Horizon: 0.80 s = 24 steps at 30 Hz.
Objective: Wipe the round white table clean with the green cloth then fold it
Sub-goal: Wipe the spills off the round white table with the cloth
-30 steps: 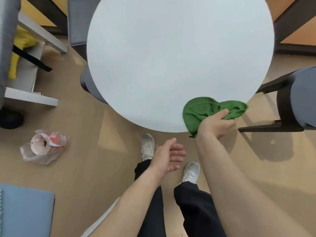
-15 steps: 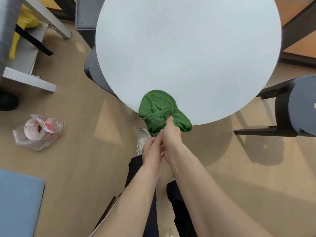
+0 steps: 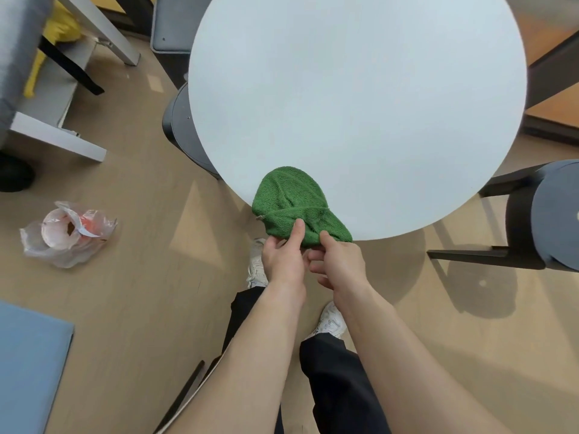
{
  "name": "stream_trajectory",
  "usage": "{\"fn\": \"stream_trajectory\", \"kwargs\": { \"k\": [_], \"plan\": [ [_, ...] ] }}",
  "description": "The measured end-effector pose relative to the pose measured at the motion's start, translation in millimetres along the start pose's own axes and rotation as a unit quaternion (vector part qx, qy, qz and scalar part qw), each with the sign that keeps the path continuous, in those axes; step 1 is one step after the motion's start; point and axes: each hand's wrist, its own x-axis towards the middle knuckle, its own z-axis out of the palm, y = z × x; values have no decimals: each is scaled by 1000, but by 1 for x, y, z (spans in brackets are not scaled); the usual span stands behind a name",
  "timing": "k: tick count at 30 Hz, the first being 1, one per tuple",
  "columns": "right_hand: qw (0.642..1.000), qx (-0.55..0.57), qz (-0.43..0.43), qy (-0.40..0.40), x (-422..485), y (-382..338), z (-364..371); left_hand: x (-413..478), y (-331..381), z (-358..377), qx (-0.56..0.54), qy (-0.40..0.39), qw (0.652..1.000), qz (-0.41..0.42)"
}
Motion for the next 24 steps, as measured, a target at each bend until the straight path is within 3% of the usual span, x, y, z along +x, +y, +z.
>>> {"fn": "stream_trajectory", "kwargs": {
  "k": [2,4,6,8,16,20,24],
  "plan": [
    [999,-48,-18,13,2,2,-4,-2,-6,6,13,11,1000,3],
    [982,-174,-51,50,2,2,-12,-5,-10,11,22,18,1000,-4],
    [935,-326,-102,99,-2,-2,-21,-3,-9,12,53,29,998,-2],
    [902,-380,-160,130,-5,-9,-25,3,-1,11,79,38,996,5],
    [885,-316,-309,148,1,-49,5,39,60,-12,55,99,990,85],
    [885,-299,-328,140,6,-58,4,39,48,-10,46,127,986,95],
    [896,-285,-312,137,9,-61,1,16,19,-2,37,102,993,49]
  ]
}}
